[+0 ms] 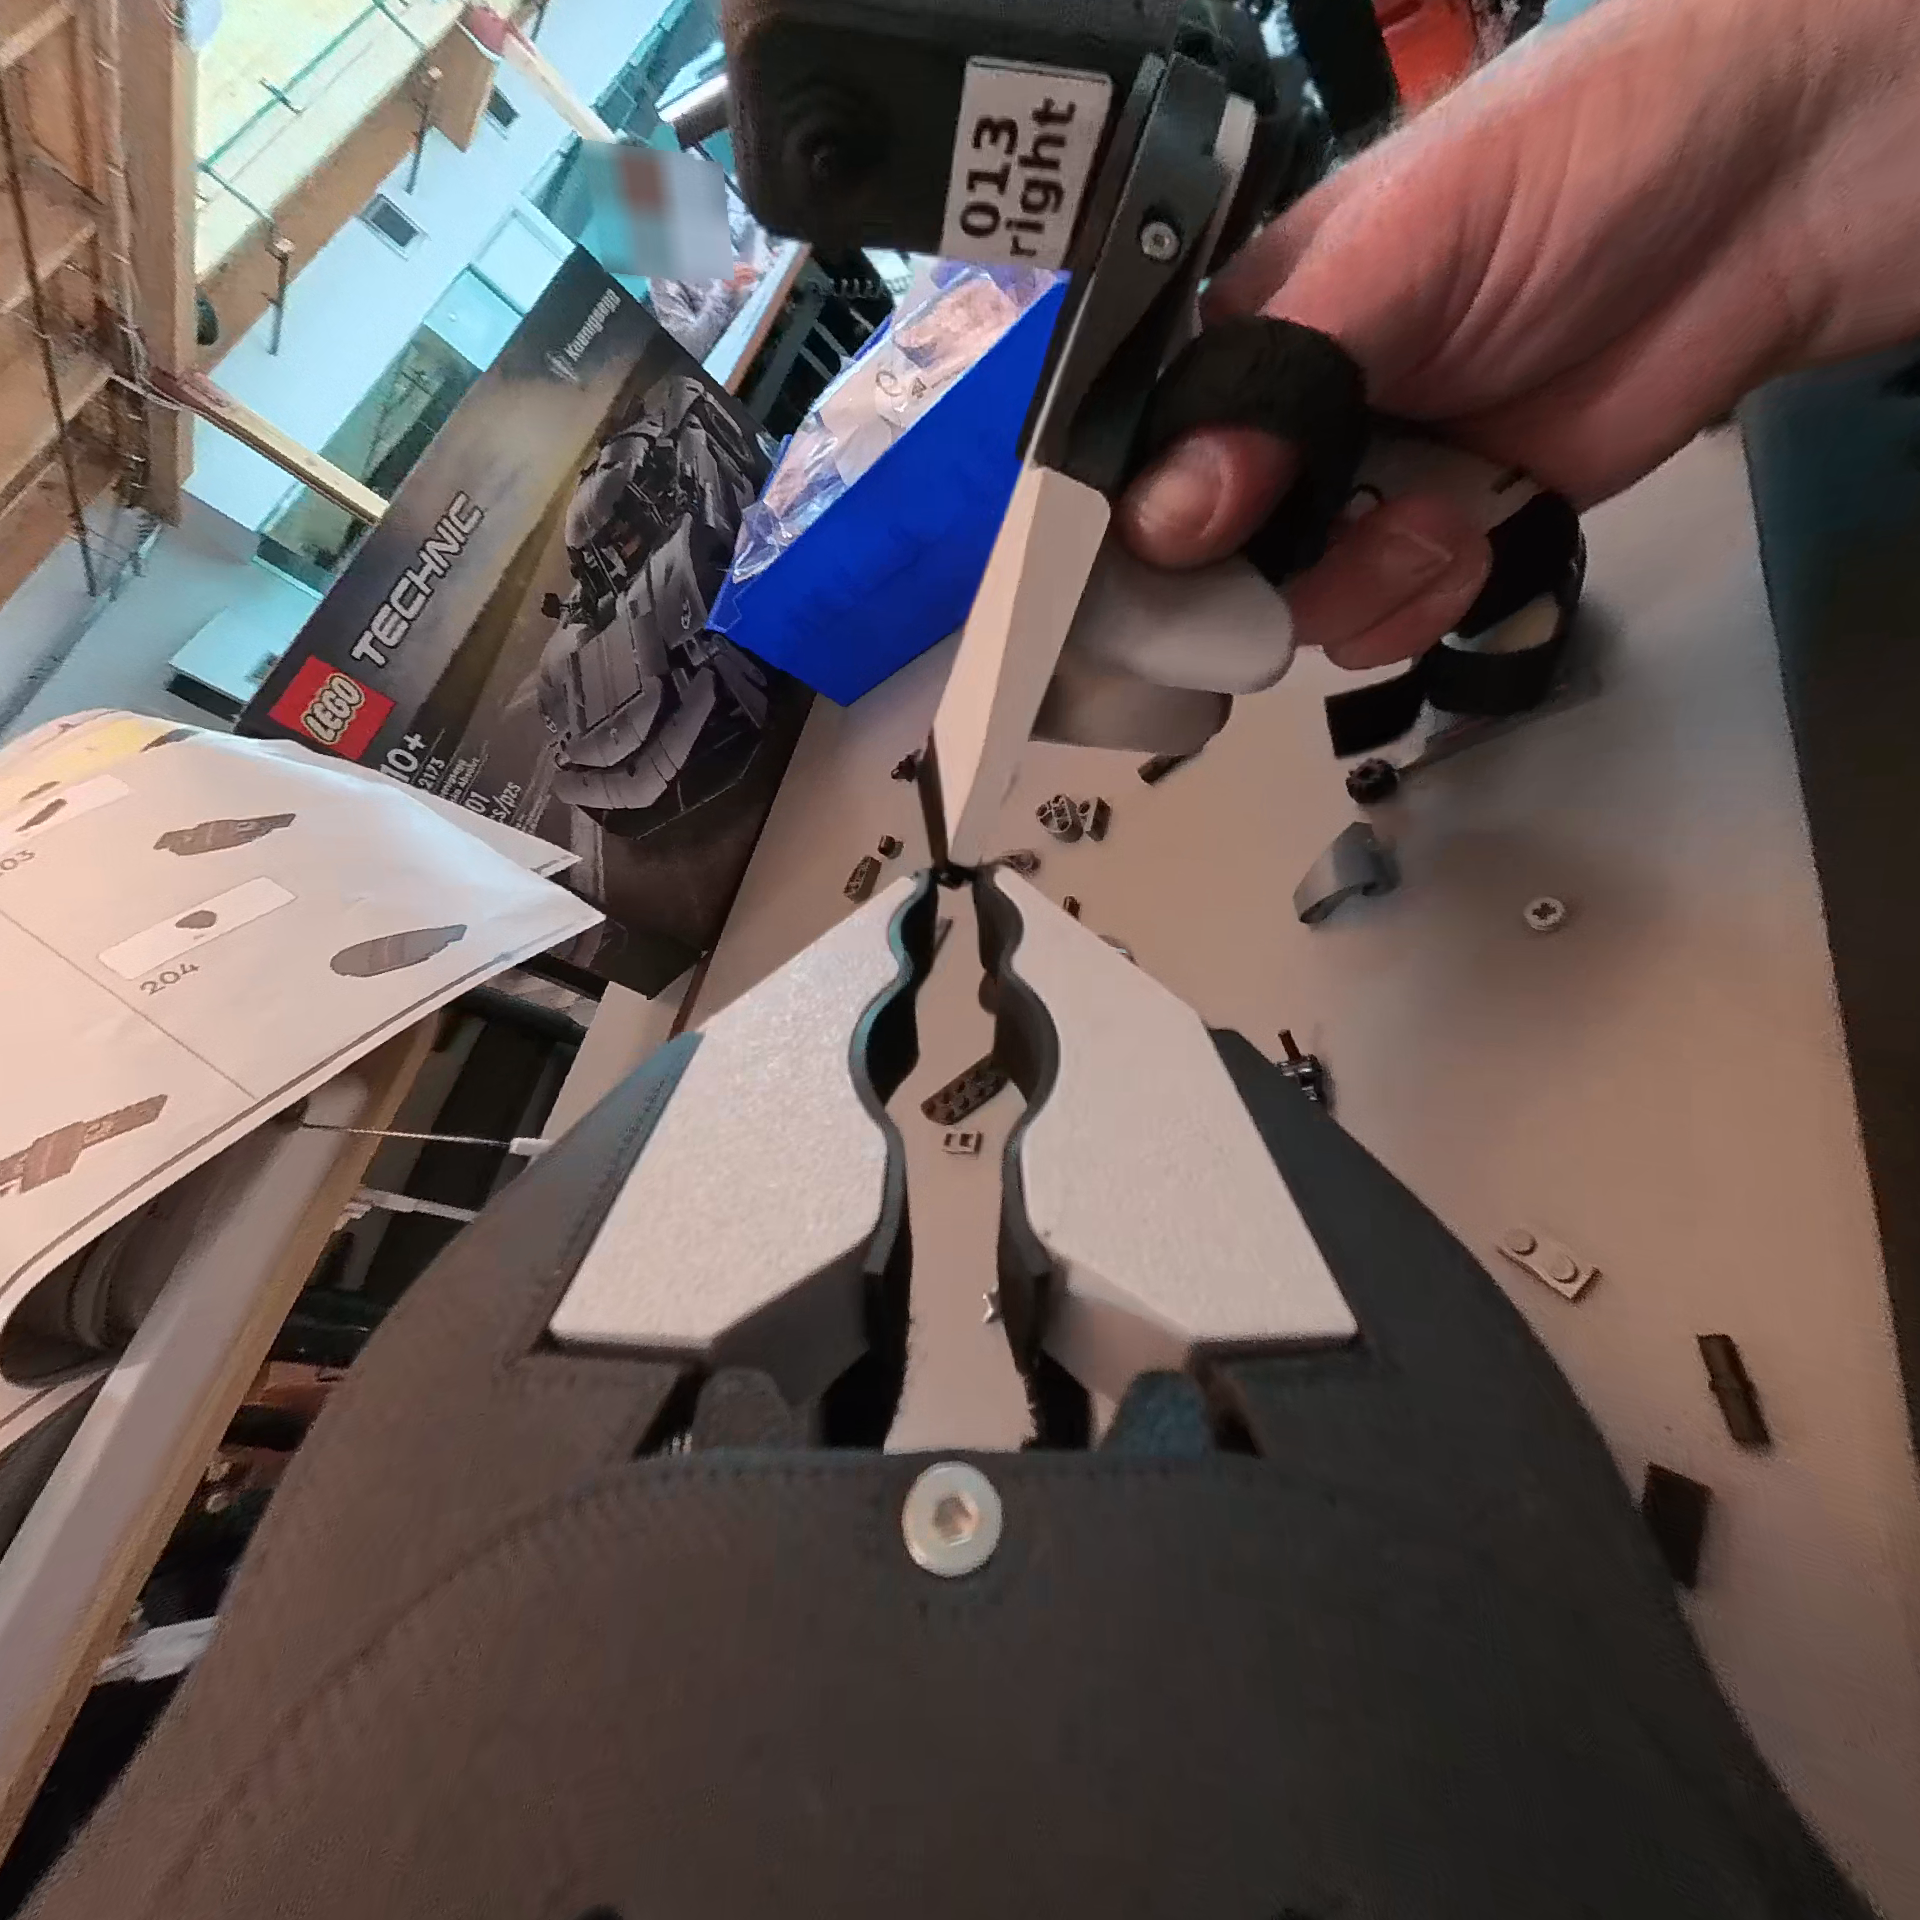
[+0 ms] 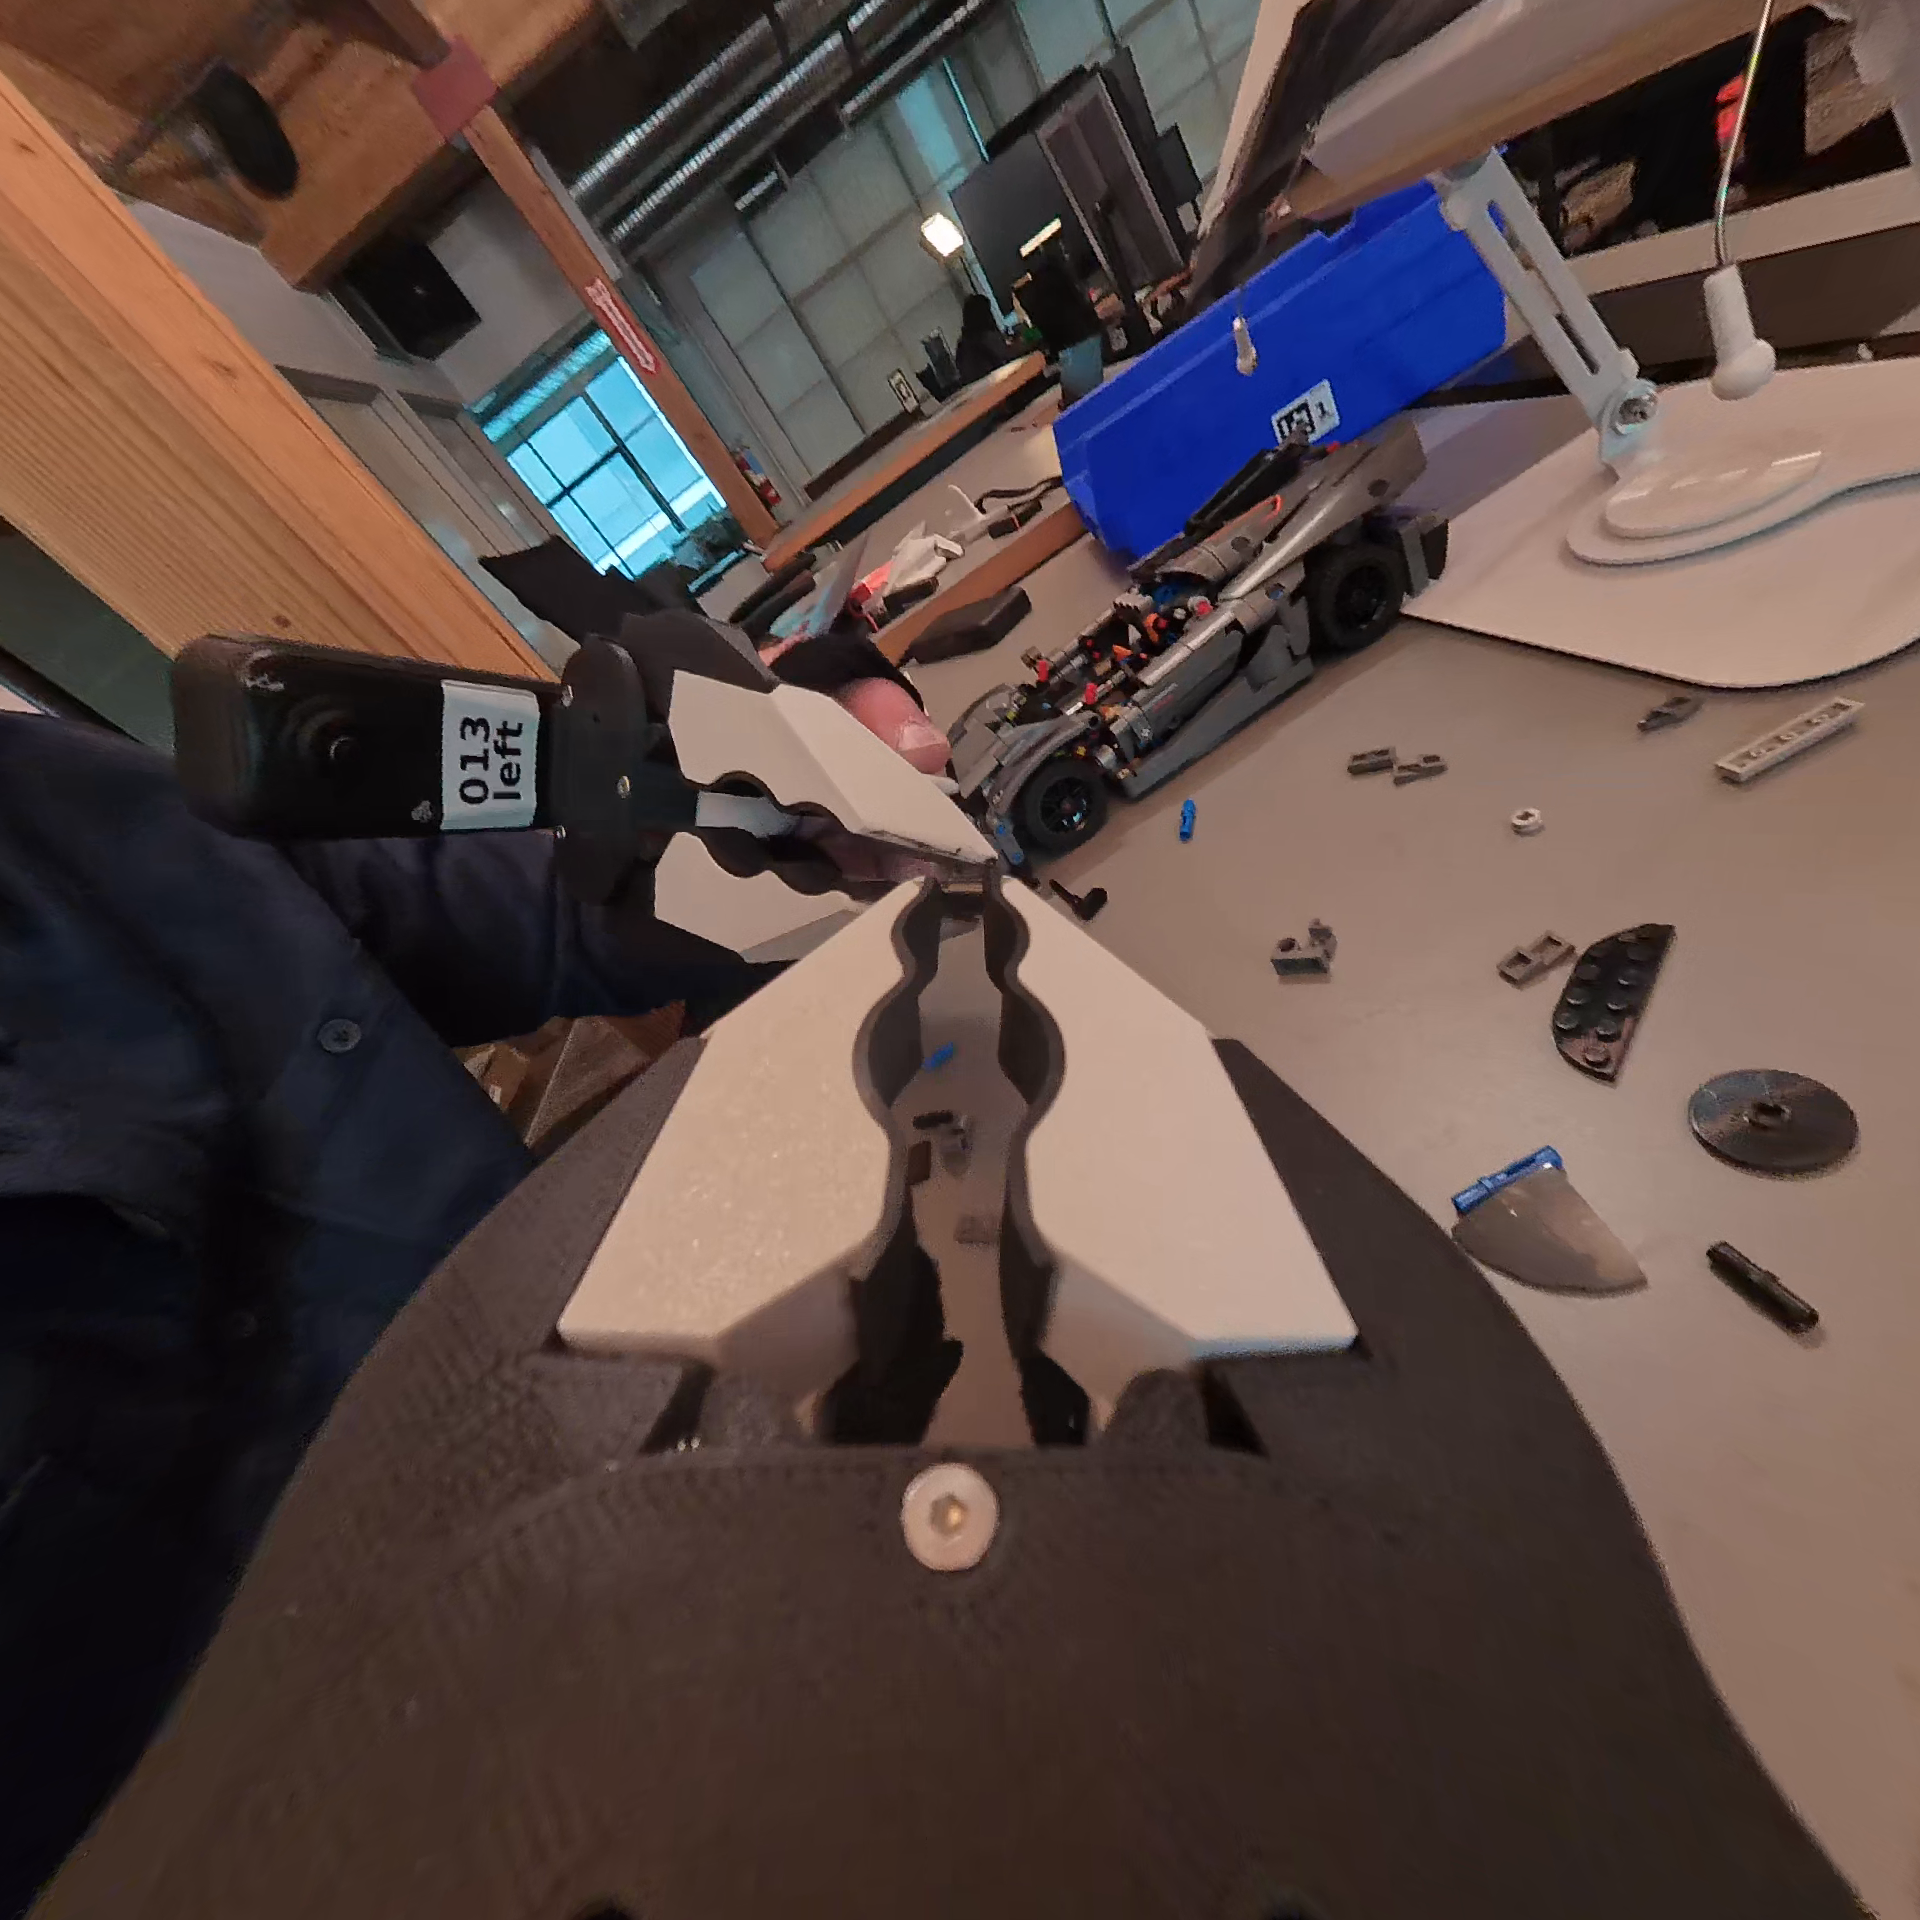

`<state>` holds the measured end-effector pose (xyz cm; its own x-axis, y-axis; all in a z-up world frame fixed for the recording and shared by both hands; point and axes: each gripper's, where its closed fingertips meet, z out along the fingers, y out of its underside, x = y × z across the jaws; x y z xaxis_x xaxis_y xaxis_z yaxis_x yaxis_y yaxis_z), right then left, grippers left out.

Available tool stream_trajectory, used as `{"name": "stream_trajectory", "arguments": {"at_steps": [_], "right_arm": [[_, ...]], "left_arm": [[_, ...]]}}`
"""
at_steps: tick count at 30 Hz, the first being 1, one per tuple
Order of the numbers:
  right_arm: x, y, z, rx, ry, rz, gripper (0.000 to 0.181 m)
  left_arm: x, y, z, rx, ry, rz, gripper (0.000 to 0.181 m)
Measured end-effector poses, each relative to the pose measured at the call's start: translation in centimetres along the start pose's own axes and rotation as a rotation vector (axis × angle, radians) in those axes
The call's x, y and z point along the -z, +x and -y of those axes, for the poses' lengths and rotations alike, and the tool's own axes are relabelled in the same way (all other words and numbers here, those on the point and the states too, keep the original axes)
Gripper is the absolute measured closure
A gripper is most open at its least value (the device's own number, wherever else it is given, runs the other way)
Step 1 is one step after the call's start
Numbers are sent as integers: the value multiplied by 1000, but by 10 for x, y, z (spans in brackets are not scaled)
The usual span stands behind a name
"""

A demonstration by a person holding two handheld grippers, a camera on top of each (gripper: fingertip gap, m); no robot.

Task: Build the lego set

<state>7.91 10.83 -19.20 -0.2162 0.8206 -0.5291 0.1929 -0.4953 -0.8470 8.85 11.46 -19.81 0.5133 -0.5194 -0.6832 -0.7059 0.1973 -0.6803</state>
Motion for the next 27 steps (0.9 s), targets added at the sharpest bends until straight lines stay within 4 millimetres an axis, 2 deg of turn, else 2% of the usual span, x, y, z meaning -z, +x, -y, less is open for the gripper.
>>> {"name": "stream_trajectory", "arguments": {"at_steps": [3, 6, 9, 13, 19, 23, 27], "right_arm": [[2, 3, -5, 4, -44, -14, 176], [7, 11, -16, 4, -123, -47, 176], [12, 25, -38, 20, -260, -128, 176], [13, 36, -67, 88, -452, -173, 176], [16, 45, -86, 263, -612, -186, 176], [17, 51, -95, 271, -677, -171, 175], [15, 50, -96, 301, -691, -152, 176]], "left_arm": [[-1, 5, -8, 18, -26, -59, 175], [-3, 22, -21, 73, -71, -204, 172], [-8, 46, -41, 119, -151, -365, 169], [-11, 73, -61, 78, -226, -495, 168], [-15, 79, -70, 80, -256, -528, 169], [-15, 87, -75, 74, -278, -558, 172], [-17, 88, -75, 76, -282, -565, 171]]}}
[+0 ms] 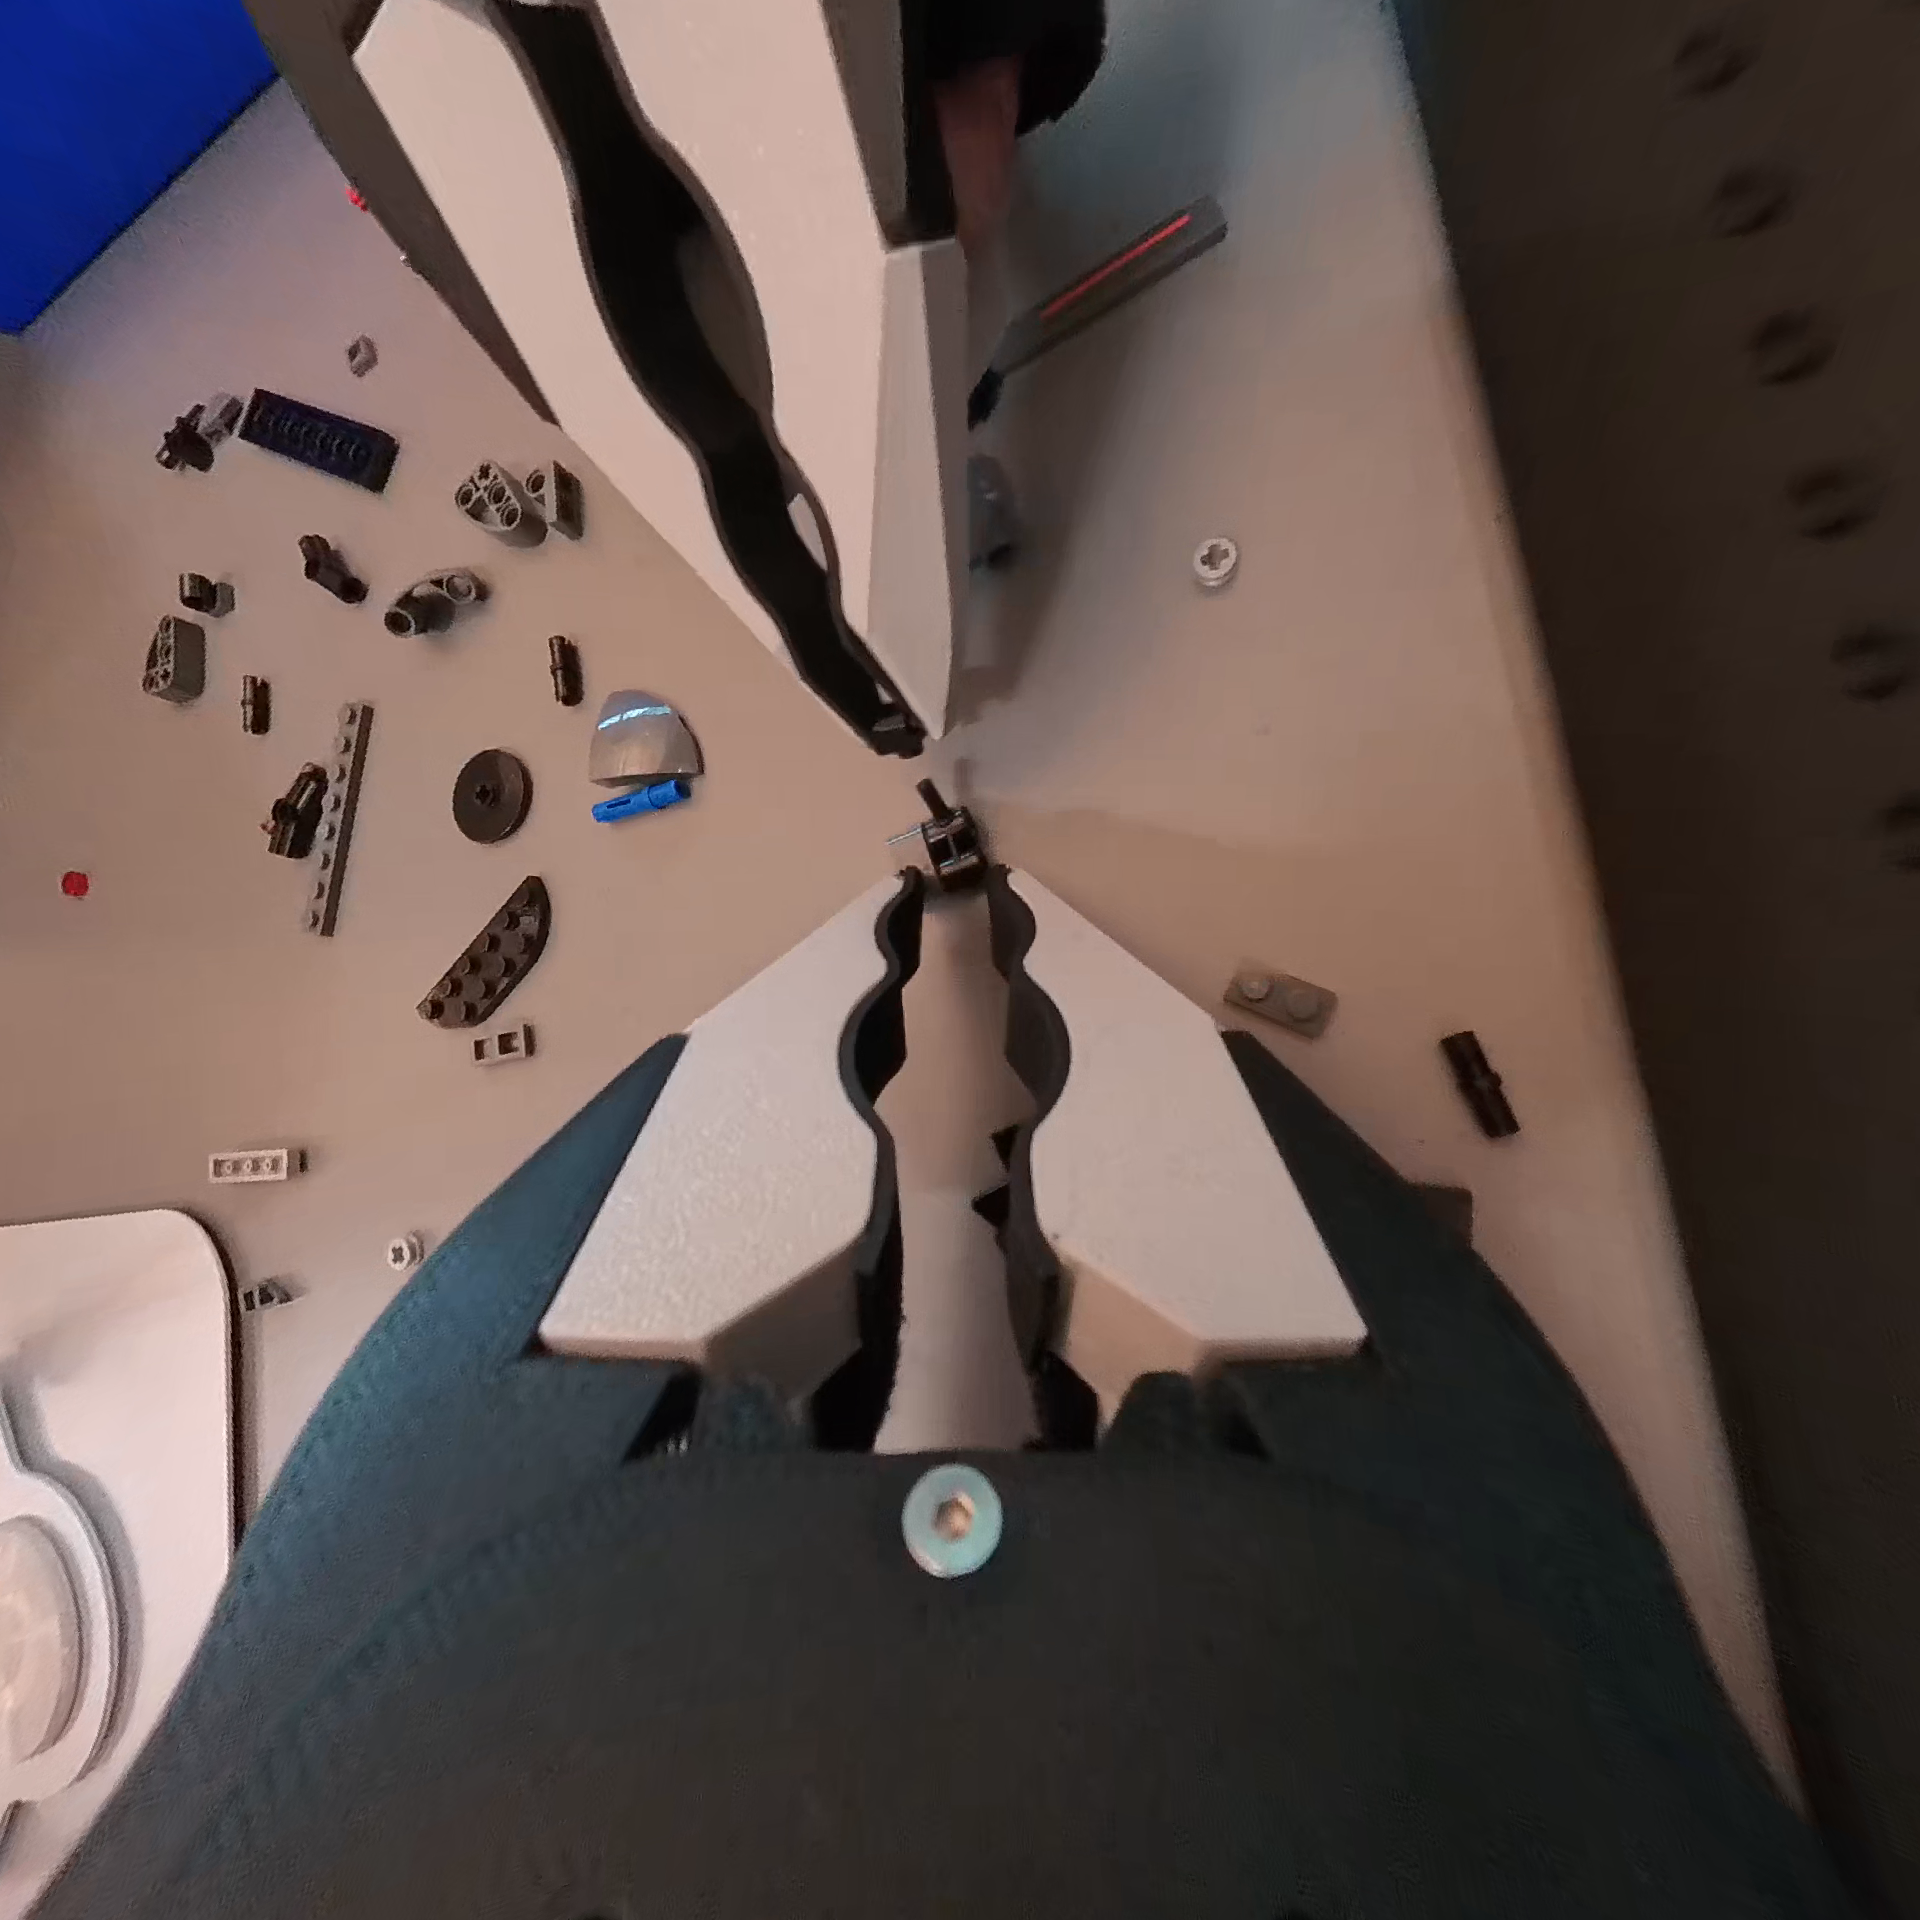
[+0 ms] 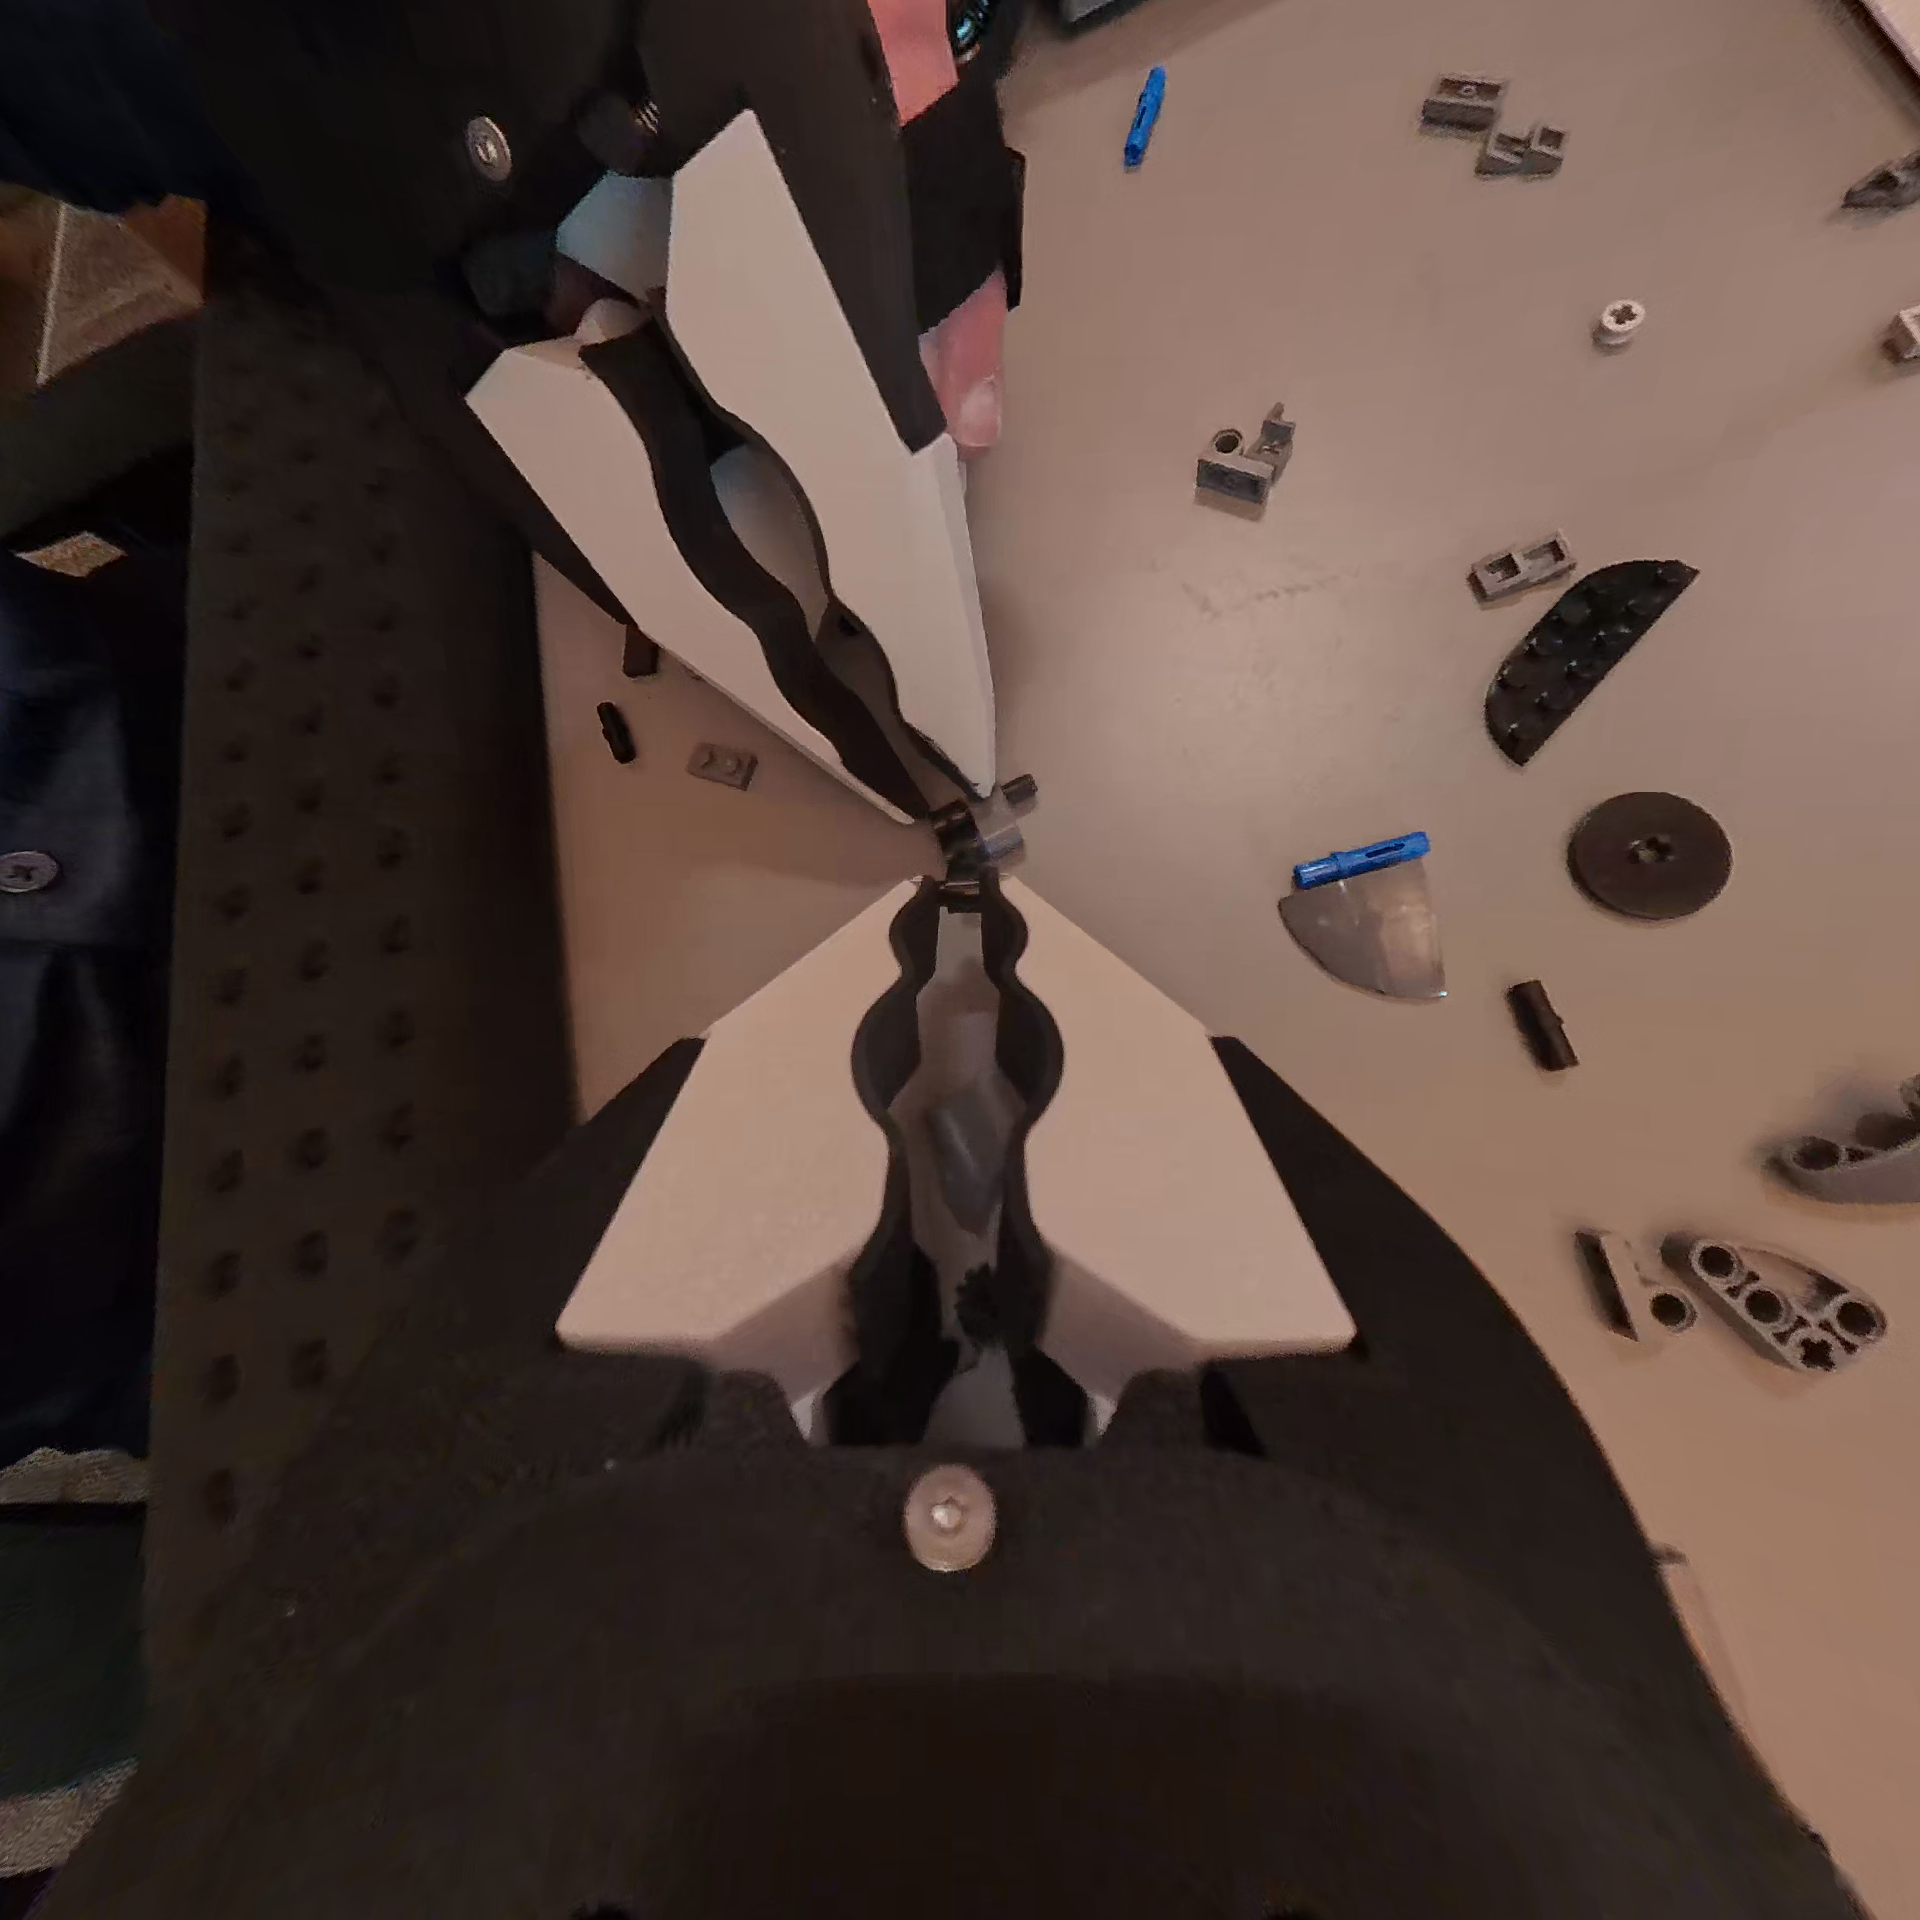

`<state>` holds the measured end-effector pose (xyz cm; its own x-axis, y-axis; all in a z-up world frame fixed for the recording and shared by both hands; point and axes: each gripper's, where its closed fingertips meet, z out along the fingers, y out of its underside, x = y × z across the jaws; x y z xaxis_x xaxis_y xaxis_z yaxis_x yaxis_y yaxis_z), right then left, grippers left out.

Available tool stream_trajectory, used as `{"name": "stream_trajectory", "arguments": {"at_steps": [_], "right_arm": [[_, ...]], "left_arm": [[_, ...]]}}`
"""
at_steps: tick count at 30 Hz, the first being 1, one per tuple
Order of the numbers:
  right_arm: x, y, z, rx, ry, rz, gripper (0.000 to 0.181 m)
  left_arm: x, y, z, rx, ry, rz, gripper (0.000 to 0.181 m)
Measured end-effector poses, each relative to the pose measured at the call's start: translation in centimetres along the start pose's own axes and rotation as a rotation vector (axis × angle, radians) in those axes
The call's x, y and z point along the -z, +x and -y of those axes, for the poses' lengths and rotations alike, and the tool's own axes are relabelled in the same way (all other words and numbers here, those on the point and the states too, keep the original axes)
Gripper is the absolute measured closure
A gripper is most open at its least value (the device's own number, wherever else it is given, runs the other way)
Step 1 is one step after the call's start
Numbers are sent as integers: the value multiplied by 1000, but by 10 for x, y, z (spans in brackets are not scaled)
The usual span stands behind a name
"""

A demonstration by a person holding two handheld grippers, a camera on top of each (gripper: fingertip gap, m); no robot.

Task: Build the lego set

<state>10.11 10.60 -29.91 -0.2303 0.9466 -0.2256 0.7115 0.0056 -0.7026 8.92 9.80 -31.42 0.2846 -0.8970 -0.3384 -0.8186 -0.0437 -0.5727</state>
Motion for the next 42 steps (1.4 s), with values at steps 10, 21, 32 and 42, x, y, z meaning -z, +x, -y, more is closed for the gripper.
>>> {"name": "stream_trajectory", "arguments": {"at_steps": [10, 21, 32, 42], "right_arm": [[-3, 1, -4, 34, -38, 16, 175], [-4, 3, -5, 55, -43, 10, 176], [-1, 5, -6, 60, -38, 20, 176], [0, 10, -7, 78, -42, 16, 176]], "left_arm": [[-2, -3, -1, 8, 0, 1, 175], [-6, -6, 4, -19, 21, 18, 169], [-8, -7, 6, -11, 30, 11, 170], [-9, -8, 8, -6, 39, 7, 170]]}}
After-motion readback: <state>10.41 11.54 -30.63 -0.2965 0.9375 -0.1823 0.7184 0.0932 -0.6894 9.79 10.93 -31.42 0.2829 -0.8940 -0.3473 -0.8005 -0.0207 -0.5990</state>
